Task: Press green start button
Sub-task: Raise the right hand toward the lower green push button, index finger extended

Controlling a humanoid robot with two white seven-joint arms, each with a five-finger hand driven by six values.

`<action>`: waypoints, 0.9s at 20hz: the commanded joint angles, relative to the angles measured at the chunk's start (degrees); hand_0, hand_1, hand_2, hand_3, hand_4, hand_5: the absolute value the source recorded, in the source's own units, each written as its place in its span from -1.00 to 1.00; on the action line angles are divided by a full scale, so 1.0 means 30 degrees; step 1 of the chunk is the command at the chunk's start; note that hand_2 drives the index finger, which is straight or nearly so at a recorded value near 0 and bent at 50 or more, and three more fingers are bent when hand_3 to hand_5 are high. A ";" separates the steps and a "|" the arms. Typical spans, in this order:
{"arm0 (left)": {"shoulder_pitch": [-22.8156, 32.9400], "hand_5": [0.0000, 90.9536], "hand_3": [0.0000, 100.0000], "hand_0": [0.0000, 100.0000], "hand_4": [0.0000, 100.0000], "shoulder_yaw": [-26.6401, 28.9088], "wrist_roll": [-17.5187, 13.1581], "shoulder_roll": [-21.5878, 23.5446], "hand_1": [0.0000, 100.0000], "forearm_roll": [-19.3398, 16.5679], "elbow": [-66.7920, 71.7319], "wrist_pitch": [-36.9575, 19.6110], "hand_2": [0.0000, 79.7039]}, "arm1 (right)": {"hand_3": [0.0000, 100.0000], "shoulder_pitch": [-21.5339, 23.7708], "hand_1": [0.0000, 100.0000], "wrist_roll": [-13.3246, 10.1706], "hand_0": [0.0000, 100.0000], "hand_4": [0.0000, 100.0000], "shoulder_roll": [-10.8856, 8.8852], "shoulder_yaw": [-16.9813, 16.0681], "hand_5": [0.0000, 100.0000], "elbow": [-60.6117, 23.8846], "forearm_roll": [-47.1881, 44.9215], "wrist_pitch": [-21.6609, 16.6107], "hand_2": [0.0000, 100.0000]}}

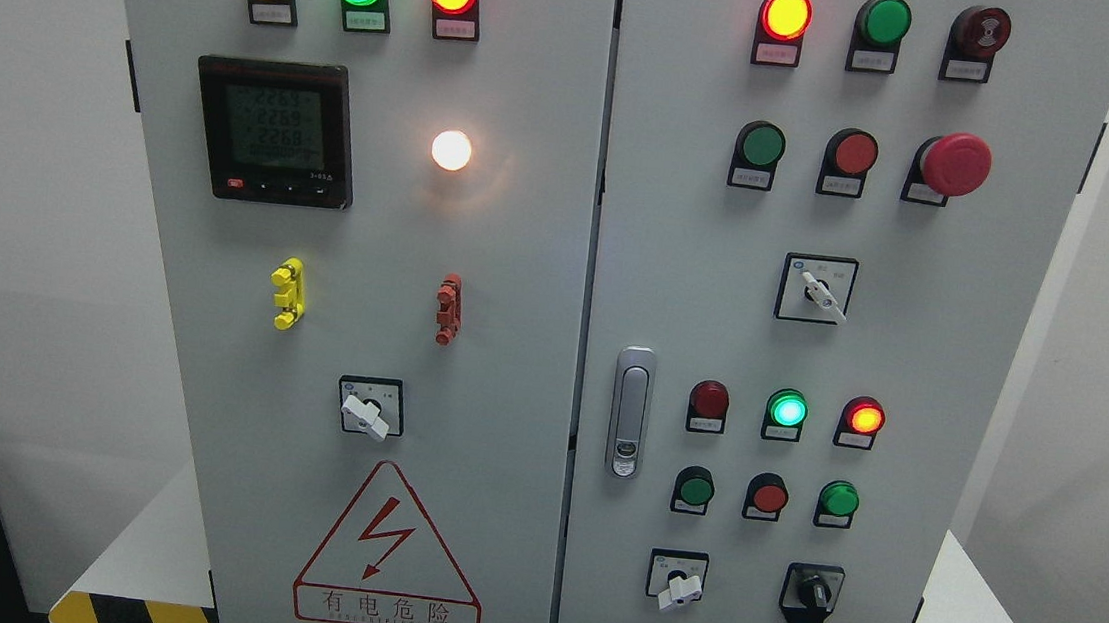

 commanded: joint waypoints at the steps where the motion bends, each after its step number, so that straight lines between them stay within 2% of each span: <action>1: -0.0004 -1.00 -1.00 -0.76 -1.00 0.0000 -0.0005 0.0000 0.11 0.0000 0.0000 0.0001 -1.00 | -0.88 -0.1247 -0.55 -0.0078 -0.79 -0.99 0.0048 -0.1682 -1.00 0.1112 0.3562 -0.0639 -1.00; 9: -0.0004 -1.00 -1.00 -0.76 -1.00 0.0000 -0.0005 0.0000 0.11 0.0000 0.0000 0.0001 -1.00 | -0.71 -0.2625 -0.47 -0.0195 -0.75 -0.74 0.0107 -0.3235 -1.00 0.1758 0.8101 -0.1021 -1.00; 12: -0.0004 -1.00 -1.00 -0.76 -1.00 0.0000 -0.0005 0.0000 0.11 0.0000 0.0000 0.0001 -1.00 | -0.64 -0.2947 -0.44 -0.0750 -0.73 -0.68 0.0107 -0.3646 -1.00 0.1670 1.0005 -0.0962 -1.00; 14: -0.0004 -1.00 -1.00 -0.76 -1.00 0.0000 -0.0005 0.0000 0.11 0.0000 0.0000 0.0001 -1.00 | -0.55 -0.3123 -0.41 -0.1014 -0.70 -0.56 0.0136 -0.3793 -0.89 0.1466 1.1003 -0.0904 -1.00; 15: -0.0004 -1.00 -1.00 -0.76 -1.00 0.0000 -0.0005 0.0000 0.11 0.0000 0.0000 0.0001 -1.00 | -0.48 -0.3153 -0.40 -0.1277 -0.65 -0.45 0.0136 -0.3793 -0.75 0.1319 1.1384 -0.0758 -1.00; 17: -0.0004 -1.00 -1.00 -0.76 -1.00 0.0000 -0.0005 0.0000 0.11 0.0000 0.0000 0.0001 -1.00 | -0.44 -0.3241 -0.40 -0.1804 -0.59 -0.41 0.0136 -0.3793 -0.68 0.1143 1.2466 -0.0435 -1.00; 18: -0.0004 -1.00 -1.00 -0.76 -1.00 0.0000 -0.0005 0.0000 0.11 0.0000 0.0000 0.0001 -1.00 | -0.30 -0.3328 -0.40 -0.1981 -0.54 -0.27 0.0136 -0.3793 -0.47 0.1055 1.2994 -0.0376 -1.00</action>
